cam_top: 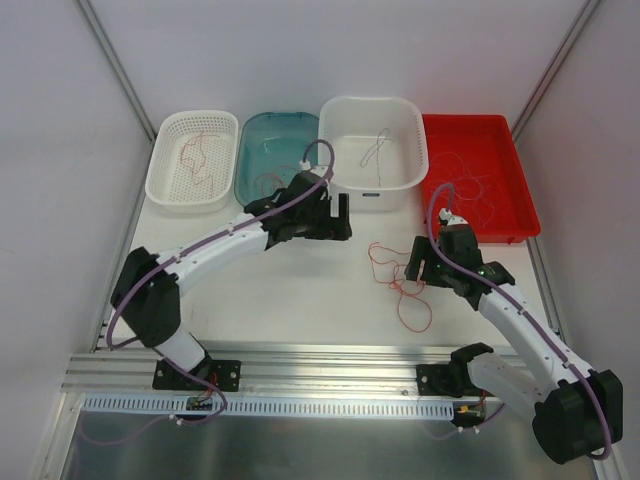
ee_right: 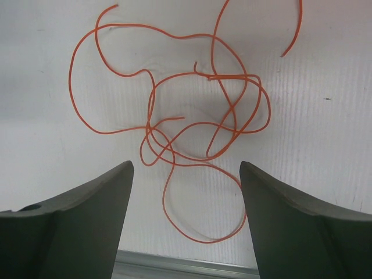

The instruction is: Untangle the cables

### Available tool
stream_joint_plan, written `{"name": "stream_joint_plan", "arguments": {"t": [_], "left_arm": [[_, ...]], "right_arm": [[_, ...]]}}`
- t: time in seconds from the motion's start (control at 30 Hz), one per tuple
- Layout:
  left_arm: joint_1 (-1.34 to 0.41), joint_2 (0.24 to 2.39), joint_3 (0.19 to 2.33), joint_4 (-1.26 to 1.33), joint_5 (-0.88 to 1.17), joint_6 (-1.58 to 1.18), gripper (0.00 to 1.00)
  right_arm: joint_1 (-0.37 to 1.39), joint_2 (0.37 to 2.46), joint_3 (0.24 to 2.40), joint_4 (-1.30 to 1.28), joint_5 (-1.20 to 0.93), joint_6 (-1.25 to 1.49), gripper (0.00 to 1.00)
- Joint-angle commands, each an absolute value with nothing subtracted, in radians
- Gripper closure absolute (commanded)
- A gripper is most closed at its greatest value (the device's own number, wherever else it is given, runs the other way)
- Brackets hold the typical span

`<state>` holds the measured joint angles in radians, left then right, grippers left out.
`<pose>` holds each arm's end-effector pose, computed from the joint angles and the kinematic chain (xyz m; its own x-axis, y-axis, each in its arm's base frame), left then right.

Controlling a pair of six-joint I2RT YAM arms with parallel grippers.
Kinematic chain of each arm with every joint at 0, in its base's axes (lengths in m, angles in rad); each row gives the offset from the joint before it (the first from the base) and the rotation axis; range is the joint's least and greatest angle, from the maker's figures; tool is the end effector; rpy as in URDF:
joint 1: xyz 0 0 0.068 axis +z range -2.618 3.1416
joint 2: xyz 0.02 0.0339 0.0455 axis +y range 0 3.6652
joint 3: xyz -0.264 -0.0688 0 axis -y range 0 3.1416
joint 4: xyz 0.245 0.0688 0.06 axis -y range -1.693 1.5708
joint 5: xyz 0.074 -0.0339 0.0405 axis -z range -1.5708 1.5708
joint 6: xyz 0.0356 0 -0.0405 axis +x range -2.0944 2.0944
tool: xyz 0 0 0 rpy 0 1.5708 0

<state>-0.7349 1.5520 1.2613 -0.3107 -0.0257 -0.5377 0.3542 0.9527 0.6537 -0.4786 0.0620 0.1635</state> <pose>0.2657 -0.2389 0.3027 -0.6958 -0.0613 -0.7156 0.3472 0.8435 -0.4098 0.1854 0.0662 0.2370 -0.6989 -0.0852 -0.7102 -0.1936 0.9784 0.0731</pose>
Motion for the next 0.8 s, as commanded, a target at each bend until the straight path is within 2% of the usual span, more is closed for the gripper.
{"name": "stream_joint_plan", "arguments": {"t": [0.0,0.2,0.3,0.33,0.43,0.47,0.53,0.57,0.63,0.77], "left_arm": [[-0.788,1.670,1.328,-0.227,-0.002,-0.630,0.10],[-0.859,1.896,1.474,-0.212,-0.002,-0.660,0.19],[-0.873,1.985,1.523,-0.210,-0.011,-0.696,0.28],[-0.876,2.002,1.529,-0.210,-0.015,-0.699,0.36],[-0.888,2.048,1.534,-0.210,-0.023,-0.704,0.49],[-0.891,2.054,1.532,-0.210,-0.015,-0.704,0.60],[-0.896,2.048,1.522,-0.210,-0.009,-0.703,0.74],[-0.899,2.030,1.516,-0.210,-0.012,-0.700,0.89],[-0.903,1.999,1.487,-0.210,-0.035,-0.677,1.00],[-0.904,1.879,1.399,-0.210,-0.078,-0.629,1.00]], "right_arm": [[0.359,0.913,0.640,-0.452,0.123,0.196,0.22],[0.359,0.888,0.626,-0.448,0.144,0.213,0.21],[0.360,0.888,0.620,-0.442,0.143,0.221,0.21],[0.359,0.888,0.615,-0.440,0.141,0.219,0.21],[0.359,0.900,0.611,-0.423,0.130,0.222,0.21],[0.359,0.911,0.609,-0.410,0.120,0.222,0.21],[0.359,0.928,0.609,-0.394,0.110,0.225,0.21],[0.359,0.952,0.607,-0.376,0.103,0.229,0.21],[0.360,0.977,0.606,-0.356,0.097,0.235,0.21],[0.360,1.060,0.603,-0.296,0.092,0.244,0.21]]}}
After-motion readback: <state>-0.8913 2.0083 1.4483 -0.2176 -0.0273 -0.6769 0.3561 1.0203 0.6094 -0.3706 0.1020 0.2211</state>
